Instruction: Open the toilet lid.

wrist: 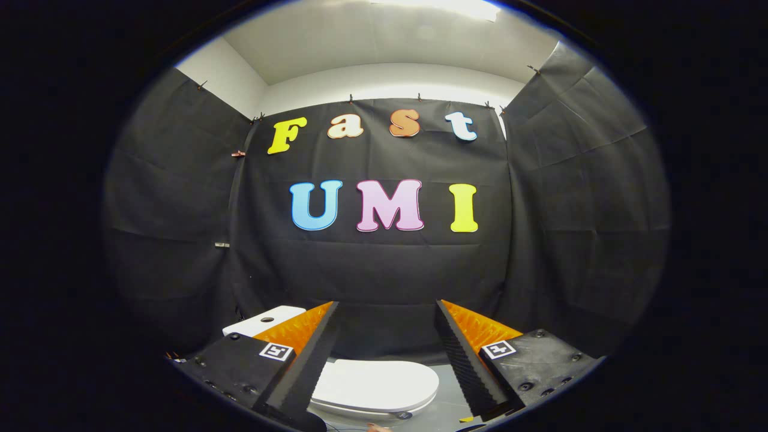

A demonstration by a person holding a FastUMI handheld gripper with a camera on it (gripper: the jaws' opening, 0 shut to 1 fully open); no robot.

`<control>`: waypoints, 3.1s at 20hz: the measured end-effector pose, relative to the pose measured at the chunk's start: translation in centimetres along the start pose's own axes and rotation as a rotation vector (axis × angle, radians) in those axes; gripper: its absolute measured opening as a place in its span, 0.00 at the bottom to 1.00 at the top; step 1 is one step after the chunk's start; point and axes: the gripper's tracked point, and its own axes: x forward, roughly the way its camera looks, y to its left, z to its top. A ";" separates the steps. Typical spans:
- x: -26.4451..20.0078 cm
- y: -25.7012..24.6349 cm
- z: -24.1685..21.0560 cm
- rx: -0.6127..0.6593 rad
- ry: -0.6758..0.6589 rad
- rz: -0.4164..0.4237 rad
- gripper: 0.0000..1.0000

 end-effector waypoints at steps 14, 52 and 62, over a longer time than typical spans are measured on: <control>1.5 -6.5 -6.0 0.088 0.056 -0.155 0.99; 6.9 -11.8 -53.5 0.858 0.672 -0.284 0.97; 8.1 -8.5 -56.9 1.148 0.673 -0.233 0.40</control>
